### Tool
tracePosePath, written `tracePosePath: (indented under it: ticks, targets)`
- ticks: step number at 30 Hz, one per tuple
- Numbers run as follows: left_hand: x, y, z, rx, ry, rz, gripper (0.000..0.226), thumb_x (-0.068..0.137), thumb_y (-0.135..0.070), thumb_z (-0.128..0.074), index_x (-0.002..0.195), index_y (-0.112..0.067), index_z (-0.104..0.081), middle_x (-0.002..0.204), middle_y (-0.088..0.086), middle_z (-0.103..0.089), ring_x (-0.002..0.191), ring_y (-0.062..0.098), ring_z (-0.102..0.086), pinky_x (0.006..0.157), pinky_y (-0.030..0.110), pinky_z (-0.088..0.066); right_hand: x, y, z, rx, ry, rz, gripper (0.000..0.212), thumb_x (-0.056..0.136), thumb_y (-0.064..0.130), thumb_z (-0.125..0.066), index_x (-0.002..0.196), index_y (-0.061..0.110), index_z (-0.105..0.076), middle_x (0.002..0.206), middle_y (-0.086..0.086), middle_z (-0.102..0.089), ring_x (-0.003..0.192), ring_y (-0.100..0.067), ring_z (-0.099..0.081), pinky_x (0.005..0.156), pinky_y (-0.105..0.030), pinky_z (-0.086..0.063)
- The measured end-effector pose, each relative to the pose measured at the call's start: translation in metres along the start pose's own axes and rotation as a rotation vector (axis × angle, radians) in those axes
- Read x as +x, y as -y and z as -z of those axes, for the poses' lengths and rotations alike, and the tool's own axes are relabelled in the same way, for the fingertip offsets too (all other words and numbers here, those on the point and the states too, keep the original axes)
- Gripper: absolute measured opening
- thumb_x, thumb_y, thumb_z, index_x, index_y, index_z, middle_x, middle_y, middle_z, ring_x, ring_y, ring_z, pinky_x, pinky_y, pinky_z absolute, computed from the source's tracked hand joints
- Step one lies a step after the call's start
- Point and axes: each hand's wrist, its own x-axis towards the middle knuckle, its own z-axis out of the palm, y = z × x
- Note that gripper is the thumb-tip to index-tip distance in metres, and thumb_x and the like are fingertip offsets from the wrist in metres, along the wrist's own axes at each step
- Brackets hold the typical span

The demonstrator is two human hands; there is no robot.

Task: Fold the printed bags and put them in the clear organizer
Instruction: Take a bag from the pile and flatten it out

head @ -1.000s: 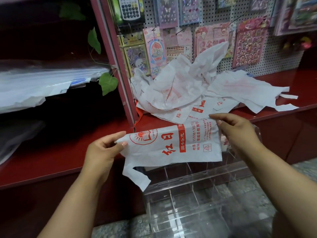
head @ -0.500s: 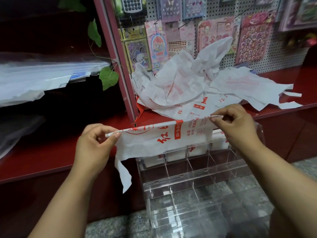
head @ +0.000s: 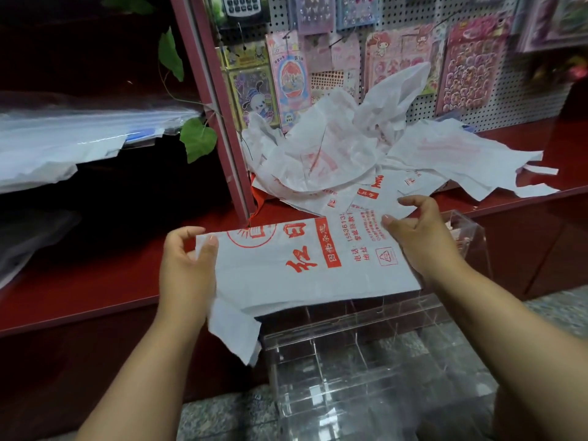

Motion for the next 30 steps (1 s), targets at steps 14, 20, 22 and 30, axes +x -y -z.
tracePosePath:
  ticks: [14, 20, 22, 30]
  targets:
    - [0.005, 0.002, 0.007, -0.061, 0.164, 0.016, 0.013, 0.094, -0.010, -0.062, 0.091, -0.017, -0.073, 0.078, -0.010, -0.074, 0.072, 0.007, -0.067, 0.063, 0.017, -0.052, 0.012, -0.013, 0.007, 0.162, 0.212, -0.247, 0.019, 0.092, -0.006, -0.052, 0.091, 0.002, -0.069, 0.102, -0.010, -0.071, 0.082, -0.027, -0.072, 0.053, -0.027, -0.057]
    - [0.005, 0.002, 0.009, -0.234, 0.289, 0.105, 0.050, 0.091, 0.003, -0.059, 0.118, -0.038, -0.050, 0.086, -0.001, -0.070, 0.070, 0.011, -0.069, 0.062, 0.027, -0.056, 0.013, -0.014, 0.010, 0.268, 0.230, -0.199, 0.027, 0.081, -0.016, -0.058, 0.099, 0.002, -0.068, 0.105, -0.012, -0.070, 0.083, -0.025, -0.073, 0.061, -0.028, -0.060]
    - [0.006, 0.007, 0.010, -0.186, 0.257, 0.049, 0.036, 0.090, 0.006, -0.059, 0.097, -0.028, -0.053, 0.079, -0.008, -0.067, 0.068, 0.012, -0.063, 0.063, 0.031, -0.051, 0.014, -0.016, 0.010, 0.259, 0.200, -0.194, 0.024, 0.081, -0.016, -0.058, 0.097, 0.000, -0.067, 0.105, -0.012, -0.070, 0.084, -0.024, -0.072, 0.064, -0.029, -0.060]
    - [0.007, 0.010, 0.017, -0.151, 0.360, 0.114, 0.032, 0.088, 0.005, -0.060, 0.090, -0.022, -0.078, 0.108, 0.003, -0.072, 0.100, 0.014, -0.066, 0.089, 0.026, -0.051, 0.016, -0.021, 0.010, 0.257, 0.185, -0.201, 0.021, 0.083, -0.016, -0.057, 0.092, 0.000, -0.069, 0.101, -0.008, -0.069, 0.078, -0.019, -0.072, 0.065, -0.028, -0.060]
